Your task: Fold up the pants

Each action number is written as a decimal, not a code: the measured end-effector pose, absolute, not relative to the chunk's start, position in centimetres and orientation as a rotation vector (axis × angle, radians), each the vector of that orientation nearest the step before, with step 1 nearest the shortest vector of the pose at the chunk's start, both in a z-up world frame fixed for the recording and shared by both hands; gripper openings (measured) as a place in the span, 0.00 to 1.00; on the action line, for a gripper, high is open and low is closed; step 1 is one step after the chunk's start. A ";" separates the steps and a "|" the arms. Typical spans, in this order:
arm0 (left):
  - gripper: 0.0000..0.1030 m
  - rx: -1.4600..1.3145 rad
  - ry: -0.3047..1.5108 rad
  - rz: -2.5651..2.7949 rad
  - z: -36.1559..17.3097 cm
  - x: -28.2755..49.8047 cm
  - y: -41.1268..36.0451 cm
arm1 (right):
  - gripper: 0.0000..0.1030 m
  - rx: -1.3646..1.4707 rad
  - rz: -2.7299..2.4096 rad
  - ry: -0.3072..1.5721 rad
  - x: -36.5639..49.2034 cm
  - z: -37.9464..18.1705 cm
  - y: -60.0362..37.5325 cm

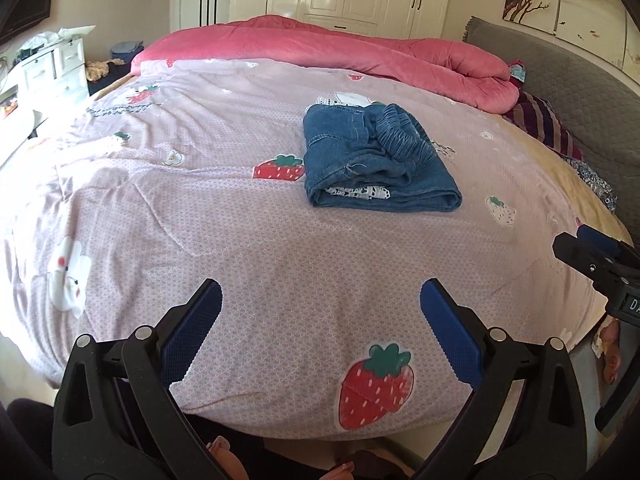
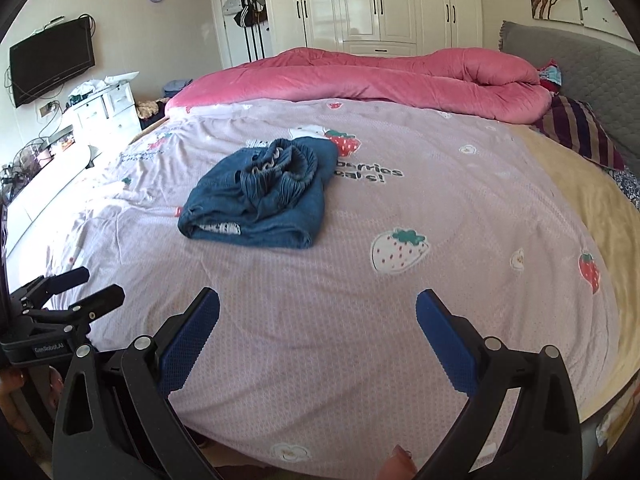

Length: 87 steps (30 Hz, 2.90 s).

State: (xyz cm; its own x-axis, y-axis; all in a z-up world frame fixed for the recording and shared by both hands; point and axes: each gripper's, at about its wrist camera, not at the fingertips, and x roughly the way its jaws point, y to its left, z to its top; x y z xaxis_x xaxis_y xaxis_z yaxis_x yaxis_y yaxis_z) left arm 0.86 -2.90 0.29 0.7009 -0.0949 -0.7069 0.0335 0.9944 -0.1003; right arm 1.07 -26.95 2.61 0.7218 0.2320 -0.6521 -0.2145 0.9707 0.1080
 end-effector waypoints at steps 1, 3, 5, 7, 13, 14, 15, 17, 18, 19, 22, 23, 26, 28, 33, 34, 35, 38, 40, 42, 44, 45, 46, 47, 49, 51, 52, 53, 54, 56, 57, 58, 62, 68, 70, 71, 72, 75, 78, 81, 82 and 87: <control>0.91 -0.084 0.793 -0.070 0.2 0.8 -2.9 | 0.95 0.031 0.250 0.726 1.0 2.5 -27.0; 0.91 -0.094 0.790 -0.060 0.1 0.4 -2.8 | 0.95 0.040 0.251 0.733 0.6 2.2 -27.0; 0.91 -0.090 0.791 -0.059 0.0 0.1 -2.8 | 0.95 0.045 0.255 0.735 0.3 1.9 -27.0; 0.91 -0.088 0.794 -0.057 -0.1 -0.2 -2.9 | 0.95 0.041 0.257 0.740 0.0 1.7 -26.8; 0.91 -0.084 0.808 -0.050 -0.5 -0.6 -2.9 | 0.95 0.040 0.267 0.749 -0.5 1.1 -26.6; 0.91 -0.083 0.809 -0.048 -0.6 -0.6 -2.9 | 0.95 0.038 0.269 0.752 -0.5 1.0 -26.5; 0.91 -0.081 0.809 -0.044 -0.6 -0.6 -2.8 | 0.95 0.036 0.271 0.753 -0.5 0.9 -26.4; 0.91 -0.083 0.807 -0.039 -0.5 -0.6 -2.8 | 0.96 0.032 0.276 0.753 -0.5 0.9 -26.3; 0.91 -0.084 0.808 -0.038 -0.5 -0.6 -2.8 | 0.96 0.031 0.277 0.752 -0.6 0.9 -26.2; 0.91 -0.082 0.810 -0.037 -0.5 -0.6 -2.8 | 0.96 0.029 0.277 0.751 -0.5 1.0 -26.2; 0.91 -0.072 0.817 -0.030 -0.6 -0.5 -2.9 | 0.96 0.021 0.277 0.744 -0.5 1.2 -26.1; 0.91 -0.067 0.818 -0.022 -0.6 -0.5 -2.9 | 0.96 0.019 0.277 0.742 -0.5 1.2 -26.1; 0.91 -0.046 0.819 0.002 -0.7 -0.5 -3.0 | 0.96 0.015 0.275 0.737 -0.6 1.3 -26.1; 0.91 -0.046 0.822 0.007 -0.7 -0.5 -2.9 | 0.96 0.014 0.271 0.736 -0.6 1.4 -26.2; 0.91 -0.050 0.819 0.005 -0.7 -0.6 -2.7 | 0.96 0.015 0.268 0.737 -0.6 1.4 -26.2; 0.91 -0.051 0.820 0.003 -0.6 -0.6 -2.7 | 0.96 0.014 0.269 0.738 -0.6 1.3 -26.3; 0.91 -0.055 0.820 0.000 -0.6 -0.6 -2.7 | 0.96 0.012 0.270 0.739 -0.6 1.3 -26.3; 0.91 -0.053 0.826 0.001 -0.7 -0.6 -2.8 | 0.96 0.008 0.270 0.741 -0.7 1.3 -26.3; 0.91 -0.048 0.827 0.003 -0.7 -0.5 -3.0 | 0.96 0.007 0.268 0.743 -0.7 1.2 -26.3; 0.91 -0.046 0.825 0.003 -0.7 -0.5 -3.0 | 0.96 0.007 0.269 0.742 -0.8 1.3 -26.3; 0.91 -0.047 0.823 0.005 -0.7 -0.5 -3.0 | 0.96 0.002 0.270 0.743 -0.8 1.3 -26.2; 0.91 -0.048 0.823 0.007 -0.7 -0.5 -3.0 | 0.96 0.000 0.269 0.742 -0.9 1.3 -26.2; 0.91 -0.049 0.824 0.008 -0.7 -0.6 -2.9 | 0.96 0.001 0.270 0.743 -0.8 1.3 -26.2; 0.91 -0.049 0.824 0.009 -0.7 -0.6 -2.9 | 0.96 0.001 0.271 0.744 -0.8 1.3 -26.2; 0.91 -0.052 0.822 0.009 -0.6 -0.7 -2.9 | 0.96 -0.003 0.270 0.744 -0.8 1.3 -26.1; 0.91 -0.053 0.821 0.012 -0.6 -0.7 -2.8 | 0.96 -0.001 0.271 0.745 -0.8 1.3 -26.1; 0.91 -0.054 0.820 0.012 -0.6 -0.7 -2.7 | 0.96 -0.001 0.272 0.746 -0.9 1.3 -26.1; 0.91 -0.054 0.821 0.012 -0.6 -0.7 -2.7 | 0.96 -0.003 0.272 0.747 -0.9 1.3 -26.0; 0.91 -0.055 0.822 0.013 -0.6 -0.7 -2.7 | 0.96 -0.005 0.271 0.746 -0.9 1.2 -26.0; 0.91 -0.054 0.821 0.014 -0.6 -0.7 -2.8 | 0.96 -0.006 0.272 0.747 -0.8 1.2 -25.9; 0.91 -0.054 0.822 0.016 -0.6 -0.8 -2.7 | 0.96 -0.006 0.272 0.745 -0.8 1.2 -25.9; 0.91 -0.054 0.822 0.015 -0.6 -0.7 -2.7 | 0.96 -0.006 0.271 0.744 -0.8 1.2 -25.9; 0.91 -0.056 0.822 0.019 -0.6 -0.7 -2.6 | 0.96 -0.005 0.271 0.747 -0.8 1.2 -25.9; 0.91 -0.055 0.823 0.023 -0.6 -0.7 -2.6 | 0.96 -0.005 0.270 0.748 -0.7 1.1 -25.9; 0.91 -0.053 0.821 0.025 -0.6 -0.8 -2.6 | 0.96 -0.009 0.268 0.747 -0.7 1.1 -25.9; 0.91 -0.054 0.821 0.026 -0.6 -0.8 -2.6 | 0.96 -0.009 0.267 0.747 -0.7 1.1 -25.9; 0.91 -0.056 0.819 0.026 -0.5 -0.9 -2.6 | 0.96 -0.008 0.266 0.746 -0.7 1.1 -25.9; 0.91 -0.054 0.818 0.024 -0.5 -0.9 -2.6 | 0.96 -0.008 0.265 0.747 -0.7 1.1 -25.9; 0.91 -0.048 0.819 0.028 -0.5 -0.8 -2.8 | 0.96 -0.007 0.266 0.747 -0.7 1.0 -25.9; 0.91 -0.045 0.820 0.031 -0.4 -0.8 -2.9 | 0.96 -0.007 0.265 0.747 -0.6 1.0 -25.9; 0.91 -0.045 0.822 0.032 -0.4 -0.8 -2.9 | 0.96 -0.006 0.265 0.749 -0.6 1.0 -25.9; 0.91 -0.046 0.822 0.022 -0.4 -0.8 -2.9 | 0.96 -0.003 0.253 0.753 -0.7 0.6 -26.1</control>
State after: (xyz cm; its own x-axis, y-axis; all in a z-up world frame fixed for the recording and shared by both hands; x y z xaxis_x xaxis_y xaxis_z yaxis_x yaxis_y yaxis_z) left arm -0.82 -2.93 -0.43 0.6809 0.0014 -0.7324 -0.0375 0.9988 -0.0330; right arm -0.73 -26.14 0.57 0.7009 0.2261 -0.6765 -0.2285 0.9696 0.0873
